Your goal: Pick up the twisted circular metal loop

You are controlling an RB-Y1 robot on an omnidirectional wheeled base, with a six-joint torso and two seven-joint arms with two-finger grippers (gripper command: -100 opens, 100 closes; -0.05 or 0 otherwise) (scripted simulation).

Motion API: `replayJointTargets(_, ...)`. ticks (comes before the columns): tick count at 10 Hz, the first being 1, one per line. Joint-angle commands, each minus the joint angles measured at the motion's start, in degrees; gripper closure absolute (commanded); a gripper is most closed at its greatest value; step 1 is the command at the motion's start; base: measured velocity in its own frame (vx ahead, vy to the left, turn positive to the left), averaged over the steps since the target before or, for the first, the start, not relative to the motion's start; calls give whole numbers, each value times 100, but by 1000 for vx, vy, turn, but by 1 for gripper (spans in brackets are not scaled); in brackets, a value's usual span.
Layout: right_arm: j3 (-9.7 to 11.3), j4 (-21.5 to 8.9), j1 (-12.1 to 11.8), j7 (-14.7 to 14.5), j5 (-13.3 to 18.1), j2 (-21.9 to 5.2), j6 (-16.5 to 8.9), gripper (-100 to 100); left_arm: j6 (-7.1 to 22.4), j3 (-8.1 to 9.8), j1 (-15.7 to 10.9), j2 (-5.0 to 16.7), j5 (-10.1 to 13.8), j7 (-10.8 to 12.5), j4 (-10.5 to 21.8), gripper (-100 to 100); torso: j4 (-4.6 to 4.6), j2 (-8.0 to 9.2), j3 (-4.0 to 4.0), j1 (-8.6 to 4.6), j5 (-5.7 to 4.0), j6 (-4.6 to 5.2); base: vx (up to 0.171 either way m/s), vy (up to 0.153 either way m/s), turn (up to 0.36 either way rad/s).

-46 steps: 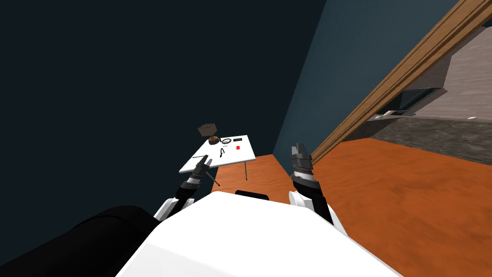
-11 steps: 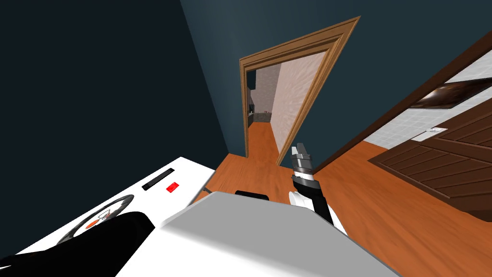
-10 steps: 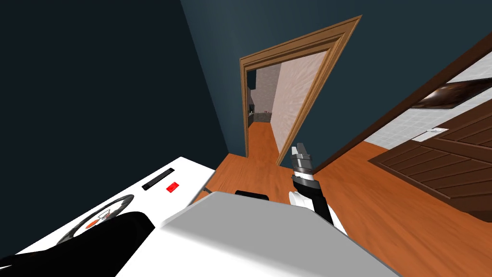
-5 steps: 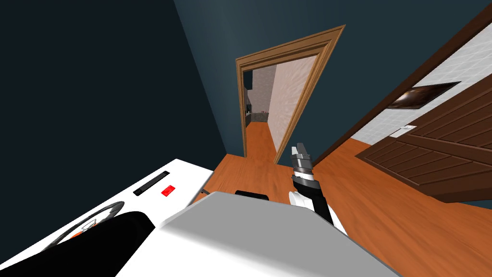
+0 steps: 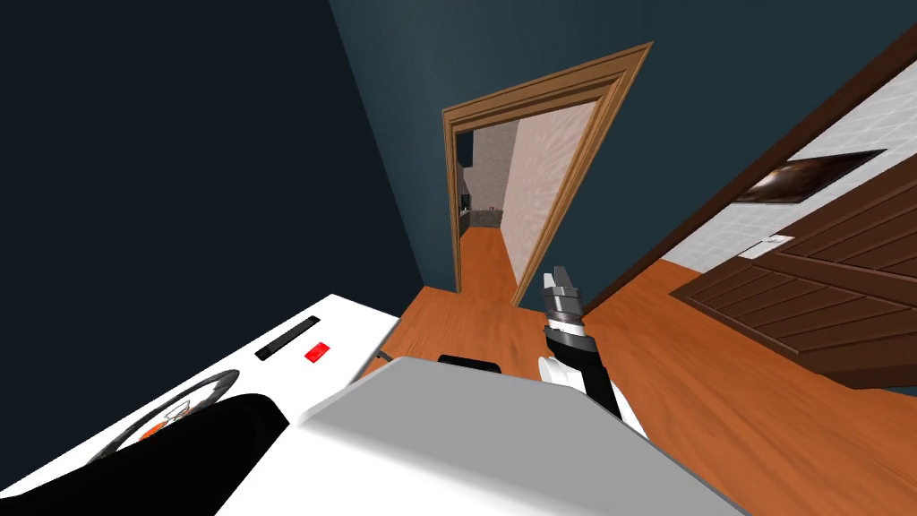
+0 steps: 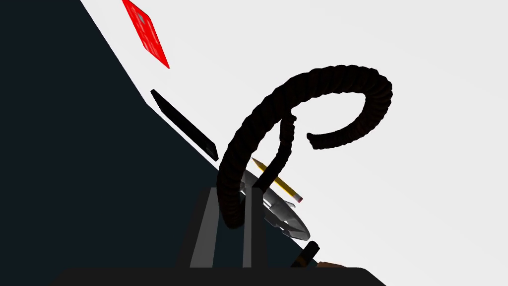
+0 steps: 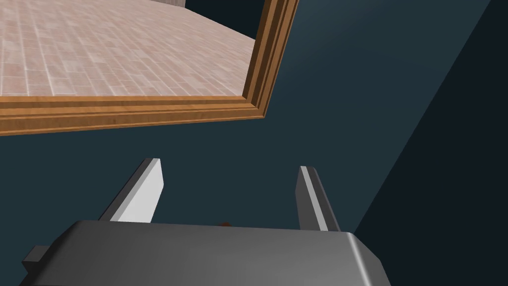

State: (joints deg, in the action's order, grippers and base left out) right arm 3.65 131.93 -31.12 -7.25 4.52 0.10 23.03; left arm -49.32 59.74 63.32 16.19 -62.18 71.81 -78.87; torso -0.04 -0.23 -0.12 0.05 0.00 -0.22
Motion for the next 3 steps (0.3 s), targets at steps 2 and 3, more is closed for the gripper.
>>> replayJointTargets(2,0,0,0,0,0,0,0,0,-71,26,36,0,-30,18,-79,100,-1,-5,-3,-2,-1,-1,32,5,160)
replayJointTargets(3,1,0,1,0,0,0,0,0,-87,32,46,-2,-35,22,-86,0,1,-4,-2,-1,1,10,0,0,0)
